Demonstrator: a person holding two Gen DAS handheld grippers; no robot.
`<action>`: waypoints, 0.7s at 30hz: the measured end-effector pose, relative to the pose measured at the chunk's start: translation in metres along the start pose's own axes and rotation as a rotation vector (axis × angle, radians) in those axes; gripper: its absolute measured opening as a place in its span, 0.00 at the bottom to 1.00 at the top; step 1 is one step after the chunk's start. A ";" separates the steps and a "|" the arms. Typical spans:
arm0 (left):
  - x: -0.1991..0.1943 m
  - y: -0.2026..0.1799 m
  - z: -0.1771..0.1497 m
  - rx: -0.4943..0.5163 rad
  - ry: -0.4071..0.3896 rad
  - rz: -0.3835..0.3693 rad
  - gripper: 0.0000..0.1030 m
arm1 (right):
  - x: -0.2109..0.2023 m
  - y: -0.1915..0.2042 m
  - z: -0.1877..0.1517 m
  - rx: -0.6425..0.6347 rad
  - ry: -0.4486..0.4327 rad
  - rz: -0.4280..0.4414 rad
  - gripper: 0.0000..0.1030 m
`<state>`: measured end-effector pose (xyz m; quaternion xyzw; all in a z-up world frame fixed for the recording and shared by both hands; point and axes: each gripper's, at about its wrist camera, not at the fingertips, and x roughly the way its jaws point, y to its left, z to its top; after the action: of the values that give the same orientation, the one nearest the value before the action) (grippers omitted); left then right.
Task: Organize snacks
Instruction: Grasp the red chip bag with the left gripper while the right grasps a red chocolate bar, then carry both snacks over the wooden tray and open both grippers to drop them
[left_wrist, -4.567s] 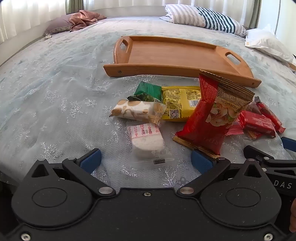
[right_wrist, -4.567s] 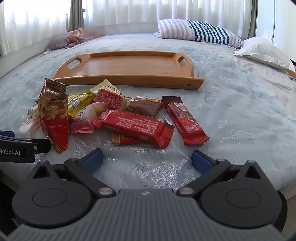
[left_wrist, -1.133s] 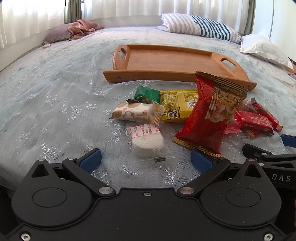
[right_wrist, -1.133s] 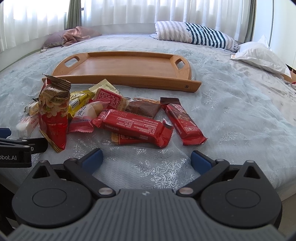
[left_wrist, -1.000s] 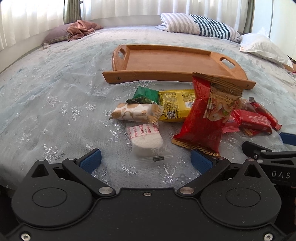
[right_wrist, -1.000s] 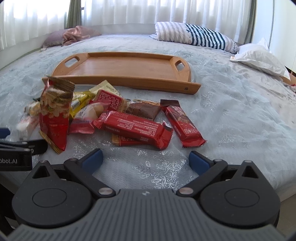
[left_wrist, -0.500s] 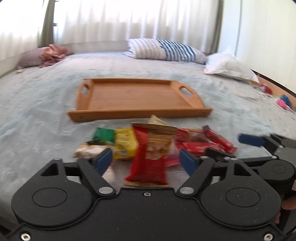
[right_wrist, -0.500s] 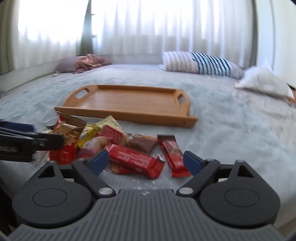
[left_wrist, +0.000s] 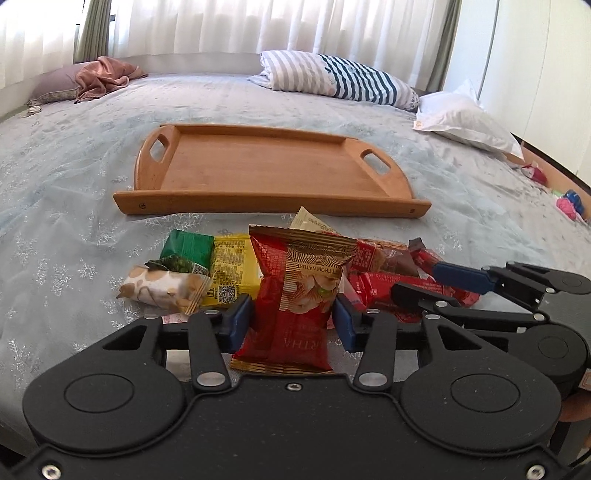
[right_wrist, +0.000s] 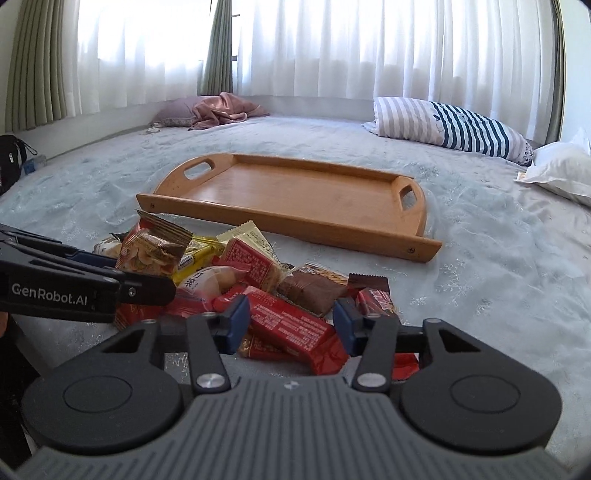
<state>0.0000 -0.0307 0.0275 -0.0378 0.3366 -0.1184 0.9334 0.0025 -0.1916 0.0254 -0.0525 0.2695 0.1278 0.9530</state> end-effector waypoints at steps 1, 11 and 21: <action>-0.001 0.000 0.000 -0.002 -0.003 0.000 0.43 | -0.002 0.000 0.000 0.005 0.005 0.003 0.43; -0.008 0.005 0.011 -0.018 -0.031 0.013 0.41 | -0.015 0.011 -0.001 -0.006 0.051 0.067 0.36; -0.010 0.012 0.013 -0.039 -0.031 0.028 0.41 | -0.006 0.025 -0.002 -0.001 0.046 0.055 0.37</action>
<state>0.0035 -0.0168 0.0423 -0.0530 0.3248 -0.0979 0.9392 -0.0099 -0.1696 0.0261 -0.0484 0.2924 0.1527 0.9428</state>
